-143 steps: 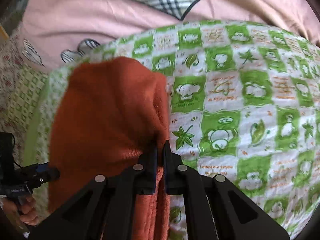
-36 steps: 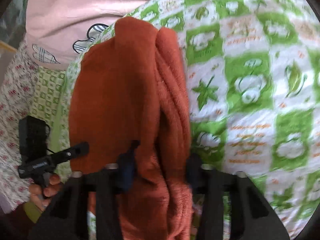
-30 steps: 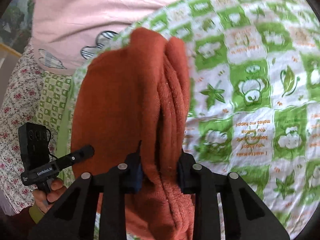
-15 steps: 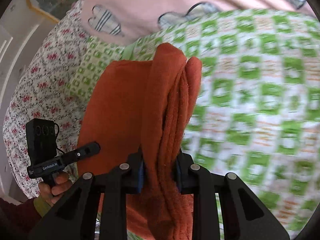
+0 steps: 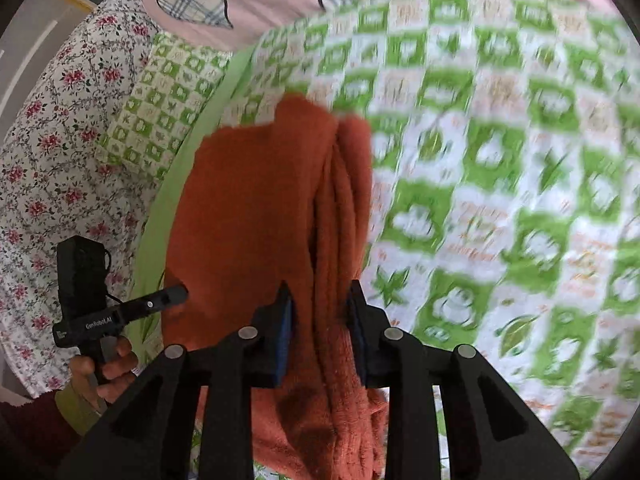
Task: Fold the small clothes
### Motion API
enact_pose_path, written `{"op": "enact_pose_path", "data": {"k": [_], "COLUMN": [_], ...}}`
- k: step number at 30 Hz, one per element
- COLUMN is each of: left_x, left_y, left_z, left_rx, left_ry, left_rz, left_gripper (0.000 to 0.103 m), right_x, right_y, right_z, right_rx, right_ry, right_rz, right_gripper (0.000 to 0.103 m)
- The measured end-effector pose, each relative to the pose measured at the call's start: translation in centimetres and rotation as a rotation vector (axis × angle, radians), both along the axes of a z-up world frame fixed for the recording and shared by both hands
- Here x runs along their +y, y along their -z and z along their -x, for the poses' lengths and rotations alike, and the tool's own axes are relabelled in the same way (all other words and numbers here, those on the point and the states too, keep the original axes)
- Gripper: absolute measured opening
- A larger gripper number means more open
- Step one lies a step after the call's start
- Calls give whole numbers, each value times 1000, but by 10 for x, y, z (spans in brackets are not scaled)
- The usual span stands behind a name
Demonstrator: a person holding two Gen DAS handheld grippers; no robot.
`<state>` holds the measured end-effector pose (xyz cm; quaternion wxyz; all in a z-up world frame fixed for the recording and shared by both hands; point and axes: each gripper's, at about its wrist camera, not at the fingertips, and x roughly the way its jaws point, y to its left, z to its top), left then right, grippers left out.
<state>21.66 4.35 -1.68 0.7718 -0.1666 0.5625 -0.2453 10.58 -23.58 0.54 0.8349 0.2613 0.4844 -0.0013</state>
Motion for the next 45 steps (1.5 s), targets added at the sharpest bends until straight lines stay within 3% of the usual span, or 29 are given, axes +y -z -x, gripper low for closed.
{"op": "enact_pose_path", "data": {"k": [3, 10, 11, 12, 14, 16, 20, 23, 25, 28, 33, 37, 40, 42, 45], "left_x": [-4, -18, -19, -21, -27, -31, -32, -29, -23, -9, 1, -3, -4, 2, 2], "left_y": [0, 18, 17, 12, 3, 2, 13, 5, -9, -26, -33, -20, -2, 6, 11], "left_z": [-19, -58, -62, -65, -69, -77, -94, -99, -93, -69, 0, 50, 63, 63, 62], "left_rx": [4, 60, 56, 27, -34, -55, -57, -64, -88, -102, -75, -33, 0, 16, 10], "left_ry": [-7, -39, -40, -37, -32, -39, -72, -94, -112, -119, -85, -49, -44, -71, -84], "left_rz": [12, 15, 14, 6, -42, -86, -141, -188, -219, -179, -154, -202, -246, -209, -220], "left_gripper": [56, 61, 53, 44, 38, 35, 40, 42, 42, 42, 42, 42, 53, 62, 68], "right_x": [-5, -10, -12, -12, -11, -12, -24, -26, -24, -17, 26, 48, 48, 41, 32], "right_y": [-15, 20, 17, 10, -3, 0, 32, 26, 11, -9, -23, -8, 13, 28, 35], "right_z": [-15, -66, -67, -65, -59, -58, -64, -63, -54, -30, 16, 33, 37, 36, 34], "right_rx": [-61, 23, 2, -32, -87, -73, 4, -2, -21, -51, -58, -15, 70, 101, 91], "right_ry": [26, 21, 34, 33, 33, 41, 68, 80, 85, 93, -11, -70, -67, -64, -33], "right_rz": [-4, -48, -45, -38, 8, 73, 60, 60, 85, 85, 87, 103, 187, 256, 214], "right_gripper": [28, 27, 14, 11, 8, 7, 9, 15, 15, 15, 15, 15, 14, 14, 15]}}
